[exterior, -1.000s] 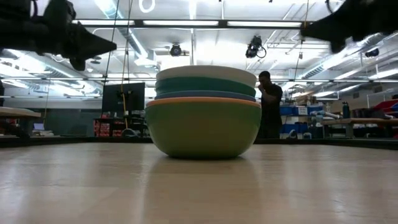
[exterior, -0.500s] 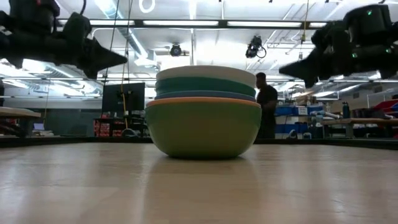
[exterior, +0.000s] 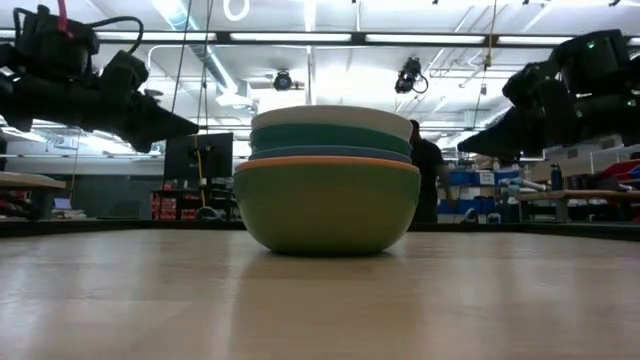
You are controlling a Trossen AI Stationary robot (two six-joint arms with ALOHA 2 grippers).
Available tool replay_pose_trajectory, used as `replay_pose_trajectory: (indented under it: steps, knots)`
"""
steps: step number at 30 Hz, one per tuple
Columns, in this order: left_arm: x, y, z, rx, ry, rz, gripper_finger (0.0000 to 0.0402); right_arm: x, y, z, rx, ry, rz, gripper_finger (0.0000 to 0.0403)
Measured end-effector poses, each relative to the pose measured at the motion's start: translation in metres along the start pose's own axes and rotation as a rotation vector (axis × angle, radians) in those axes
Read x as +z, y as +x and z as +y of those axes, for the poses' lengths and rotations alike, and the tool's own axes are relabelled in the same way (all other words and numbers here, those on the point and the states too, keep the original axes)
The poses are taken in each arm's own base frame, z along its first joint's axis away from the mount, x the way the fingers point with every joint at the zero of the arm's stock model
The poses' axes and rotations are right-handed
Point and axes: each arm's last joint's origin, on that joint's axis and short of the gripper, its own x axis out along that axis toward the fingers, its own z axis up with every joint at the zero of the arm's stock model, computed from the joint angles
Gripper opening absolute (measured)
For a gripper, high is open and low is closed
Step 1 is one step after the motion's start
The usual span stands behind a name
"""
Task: Nest bowls inside each other
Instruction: Return to Home Position
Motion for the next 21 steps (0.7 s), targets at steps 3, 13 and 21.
replay_pose_trajectory:
  steps: [3,13,21]
  knots:
    - [0.007,0.0,-0.001,-0.041,-0.015,-0.071,0.0021,0.012,-0.001,0.002,0.034,0.009,-0.117,0.0]
    - [0.045,-0.002,-0.005,-0.069,0.032,-0.044,0.0021,0.037,-0.012,0.006,0.064,-0.02,-0.186,0.0]
    - [0.06,-0.028,-0.006,-0.017,0.057,-0.063,0.0021,0.058,-0.045,0.014,0.009,-0.033,-0.162,0.0]
